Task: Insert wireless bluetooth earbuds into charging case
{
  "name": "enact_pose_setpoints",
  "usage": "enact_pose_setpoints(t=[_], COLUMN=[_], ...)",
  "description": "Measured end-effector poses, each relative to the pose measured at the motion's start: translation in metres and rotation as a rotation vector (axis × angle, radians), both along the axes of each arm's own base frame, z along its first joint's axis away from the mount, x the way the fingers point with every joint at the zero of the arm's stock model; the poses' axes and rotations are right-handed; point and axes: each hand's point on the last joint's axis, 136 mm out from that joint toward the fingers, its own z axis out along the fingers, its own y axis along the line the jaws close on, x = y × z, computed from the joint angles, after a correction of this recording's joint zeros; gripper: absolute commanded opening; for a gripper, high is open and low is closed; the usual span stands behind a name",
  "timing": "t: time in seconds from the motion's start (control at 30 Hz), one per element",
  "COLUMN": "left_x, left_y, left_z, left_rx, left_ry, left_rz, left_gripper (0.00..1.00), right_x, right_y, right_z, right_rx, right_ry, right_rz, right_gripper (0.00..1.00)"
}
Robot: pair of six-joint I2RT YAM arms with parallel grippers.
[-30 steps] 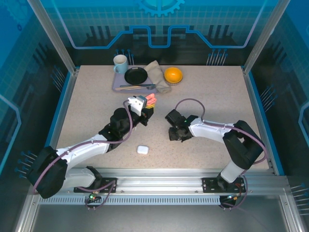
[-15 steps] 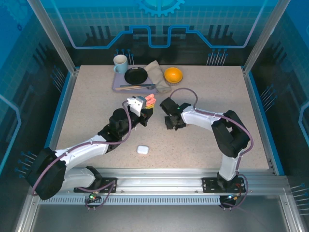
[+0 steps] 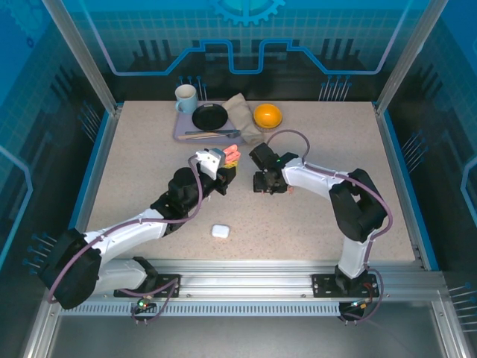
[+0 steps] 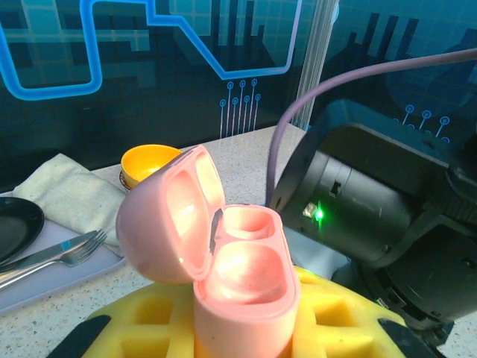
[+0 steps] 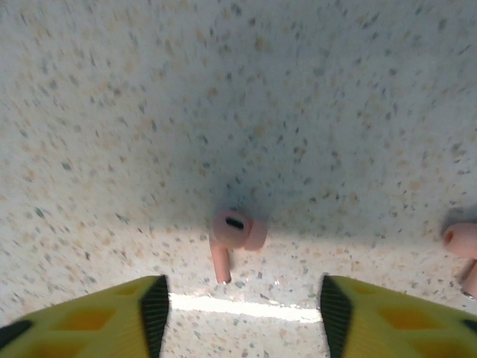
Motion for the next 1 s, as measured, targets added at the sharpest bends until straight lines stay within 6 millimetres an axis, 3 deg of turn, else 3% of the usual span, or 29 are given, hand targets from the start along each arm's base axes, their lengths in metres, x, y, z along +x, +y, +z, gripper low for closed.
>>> enact_pose_setpoints(t=[0.17, 0.47, 0.8, 1.0], left_x=[0.000, 0.001, 0.003, 0.005], left_y=[0.000, -0.001, -0.002, -0.003], left_z=[-0.001, -0.002, -0.005, -0.004], left_rx=[0.001, 0.005, 0.013, 0.012], left_ry=[0.002, 0.002, -0.002, -0.017], left_rz=[0.000, 0.000, -0.001, -0.001], left_gripper=[0.00, 0.00, 0.00, 0.00], right_x=[-0.007, 0.001, 0.018, 0.014], right_y=[-0.001, 0.004, 0.007, 0.003], right_z=[-0.007, -0.025, -0.021, -0.027], right_rx=[0.033, 0.008, 0.001, -0.023], right_ry=[0.048, 0.136, 0.144, 0.171], right_rz=[-0.107, -0.276, -0.316, -0.323], right_gripper=[0.67, 0.65, 0.56, 0.50])
